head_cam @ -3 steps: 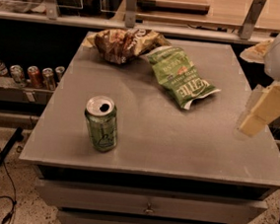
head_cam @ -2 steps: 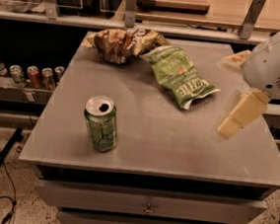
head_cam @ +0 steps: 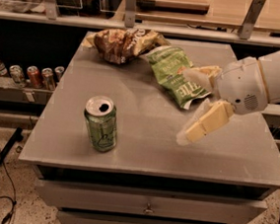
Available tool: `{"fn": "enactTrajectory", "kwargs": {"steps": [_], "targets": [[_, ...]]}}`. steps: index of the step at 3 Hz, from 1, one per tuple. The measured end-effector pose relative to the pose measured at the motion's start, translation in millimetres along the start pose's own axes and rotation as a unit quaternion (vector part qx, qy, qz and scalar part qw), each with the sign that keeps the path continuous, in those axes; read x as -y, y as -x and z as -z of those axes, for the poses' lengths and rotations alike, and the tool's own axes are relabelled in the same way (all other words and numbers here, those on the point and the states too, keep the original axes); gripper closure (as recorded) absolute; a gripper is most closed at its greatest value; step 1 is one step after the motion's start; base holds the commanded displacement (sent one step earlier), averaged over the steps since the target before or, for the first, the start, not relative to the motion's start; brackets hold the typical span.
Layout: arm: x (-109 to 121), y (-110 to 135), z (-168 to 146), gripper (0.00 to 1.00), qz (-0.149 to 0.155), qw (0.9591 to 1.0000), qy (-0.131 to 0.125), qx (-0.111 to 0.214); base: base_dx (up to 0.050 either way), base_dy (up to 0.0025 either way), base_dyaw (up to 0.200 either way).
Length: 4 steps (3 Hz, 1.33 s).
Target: Knock green can over
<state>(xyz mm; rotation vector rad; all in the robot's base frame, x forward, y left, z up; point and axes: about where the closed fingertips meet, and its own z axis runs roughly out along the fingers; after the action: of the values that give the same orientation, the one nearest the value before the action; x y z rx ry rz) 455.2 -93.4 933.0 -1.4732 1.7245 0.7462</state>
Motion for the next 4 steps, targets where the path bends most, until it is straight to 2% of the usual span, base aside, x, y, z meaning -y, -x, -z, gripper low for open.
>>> {"fn": "enactTrajectory", "kwargs": {"steps": [1, 2, 3, 4], "targets": [[-5.1, 16.8, -3.1, 0.00, -0.002, 0.9995, 0.009, 0.030, 0.000, 0.00000, 0.000], [-7.1, -1.7, -17.5, 0.00, -0.018, 0.9981, 0.007, 0.058, 0.000, 0.00000, 0.000], [-12.6, -14.7, -45.4, 0.00, -0.040, 0.9923, 0.016, 0.116, 0.000, 0.00000, 0.000], [-15.1, -19.3, -63.4, 0.00, -0.053, 0.9841, 0.024, 0.168, 0.000, 0.00000, 0.000]]}}
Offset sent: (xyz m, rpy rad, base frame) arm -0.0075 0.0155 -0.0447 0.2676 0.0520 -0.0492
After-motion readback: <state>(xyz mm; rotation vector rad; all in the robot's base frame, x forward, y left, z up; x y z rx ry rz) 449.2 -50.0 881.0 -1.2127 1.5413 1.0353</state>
